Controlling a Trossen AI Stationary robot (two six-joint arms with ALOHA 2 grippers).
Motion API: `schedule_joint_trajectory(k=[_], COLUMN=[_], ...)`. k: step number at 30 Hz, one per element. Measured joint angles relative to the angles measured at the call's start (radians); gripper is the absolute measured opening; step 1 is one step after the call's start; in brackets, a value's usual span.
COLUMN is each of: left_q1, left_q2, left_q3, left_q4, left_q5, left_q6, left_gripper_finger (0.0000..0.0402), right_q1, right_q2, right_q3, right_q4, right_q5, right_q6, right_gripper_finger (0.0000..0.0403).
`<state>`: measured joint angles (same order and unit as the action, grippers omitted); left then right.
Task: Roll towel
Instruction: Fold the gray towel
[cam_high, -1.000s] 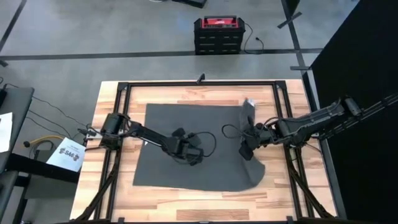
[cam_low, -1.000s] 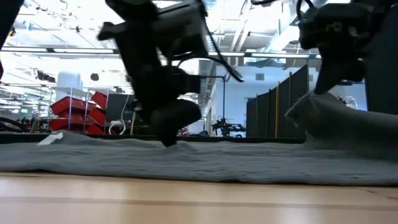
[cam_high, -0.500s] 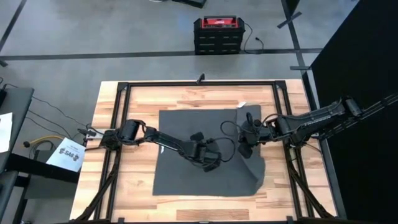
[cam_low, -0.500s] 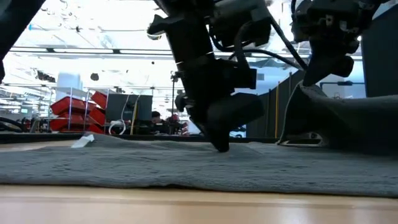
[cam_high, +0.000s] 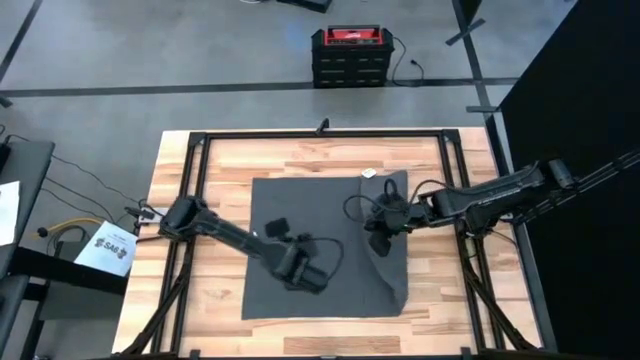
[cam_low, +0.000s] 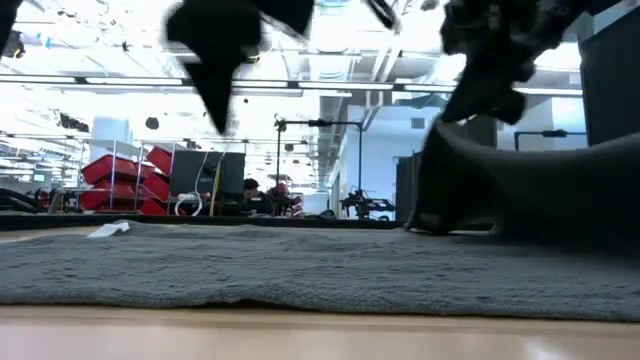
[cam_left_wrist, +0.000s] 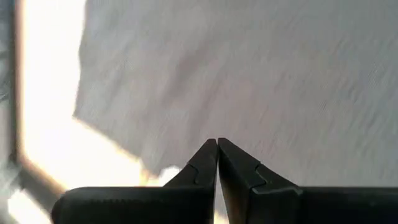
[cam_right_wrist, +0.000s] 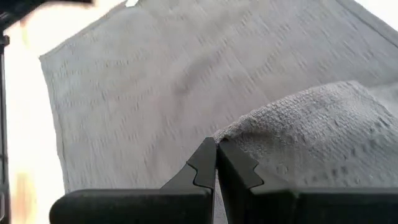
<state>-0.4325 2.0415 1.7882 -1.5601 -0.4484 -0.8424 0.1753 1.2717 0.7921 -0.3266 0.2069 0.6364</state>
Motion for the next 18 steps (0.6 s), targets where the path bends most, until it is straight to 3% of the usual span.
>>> schedule_joint_trajectory(k=[8, 13, 18], left_q1=[-0.199, -0.268, -0.294], left_q2=[-0.136, -0.166, -0.162], left_q3=[-0.049, -0.089, -0.125], left_q4=[-0.018, -0.016, -0.007], left_q5=[0.046, 0.018, 0.018], left_q6=[-0.272, -0.407, -0.435], left_gripper_finger=[0.0000, 0.0000, 0.0000], right_q1=[-0.096, -0.121, -0.121], right_q2=[0.239, 0.444, 0.699], right_q3=[0.105, 0.338, 0.630], right_q4=[0.384, 0.486, 0.476], right_q5=[-0.084, -0.180, -0.260], right_q6=[-0.209, -0.326, -0.417], right_gripper_finger=[0.0000, 0.0000, 0.0000])
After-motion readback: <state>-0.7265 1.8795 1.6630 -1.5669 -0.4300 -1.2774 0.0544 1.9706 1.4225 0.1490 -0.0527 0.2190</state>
